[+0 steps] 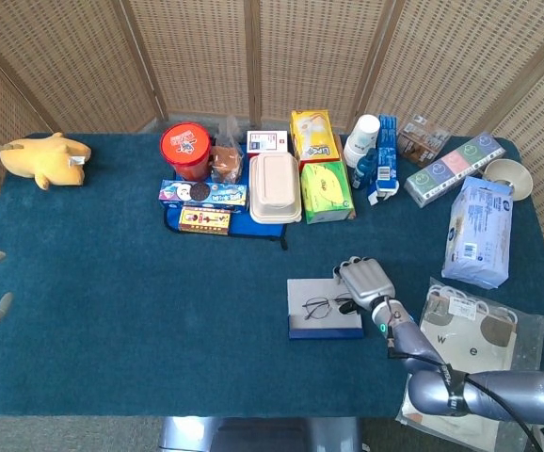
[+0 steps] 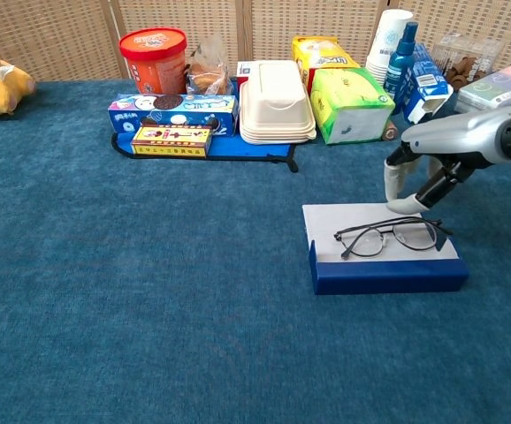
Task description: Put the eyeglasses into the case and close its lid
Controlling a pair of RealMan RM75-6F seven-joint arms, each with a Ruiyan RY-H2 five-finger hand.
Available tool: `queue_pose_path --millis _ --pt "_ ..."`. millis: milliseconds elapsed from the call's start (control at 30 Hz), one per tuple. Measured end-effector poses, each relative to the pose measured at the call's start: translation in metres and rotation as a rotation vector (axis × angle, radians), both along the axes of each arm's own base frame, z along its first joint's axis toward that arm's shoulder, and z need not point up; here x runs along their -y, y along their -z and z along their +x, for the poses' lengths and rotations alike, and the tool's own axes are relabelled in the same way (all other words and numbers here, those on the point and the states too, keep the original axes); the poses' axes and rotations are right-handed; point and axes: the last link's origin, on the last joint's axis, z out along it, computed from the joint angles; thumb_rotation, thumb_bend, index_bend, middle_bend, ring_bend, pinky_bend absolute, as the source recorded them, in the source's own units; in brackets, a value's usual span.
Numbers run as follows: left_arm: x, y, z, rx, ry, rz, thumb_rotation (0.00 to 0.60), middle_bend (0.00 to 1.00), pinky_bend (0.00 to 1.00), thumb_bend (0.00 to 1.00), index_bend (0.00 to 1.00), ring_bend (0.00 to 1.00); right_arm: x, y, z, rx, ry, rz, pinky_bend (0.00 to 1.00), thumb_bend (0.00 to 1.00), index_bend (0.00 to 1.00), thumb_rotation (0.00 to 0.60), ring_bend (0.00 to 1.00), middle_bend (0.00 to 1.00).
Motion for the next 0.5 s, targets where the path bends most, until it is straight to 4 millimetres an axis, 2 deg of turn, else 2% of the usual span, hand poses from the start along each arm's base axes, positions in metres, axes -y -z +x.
queue_pose_path --millis 500 --pt "-0.001 0.003 -0.001 0.004 0.002 -0.007 0.6 0.28 0.14 0.31 0.25 0.21 -0.016 -0.002 -0.009 -0.055 0.023 0.04 0.28 0.38 0.35 0.338 0.21 0.3"
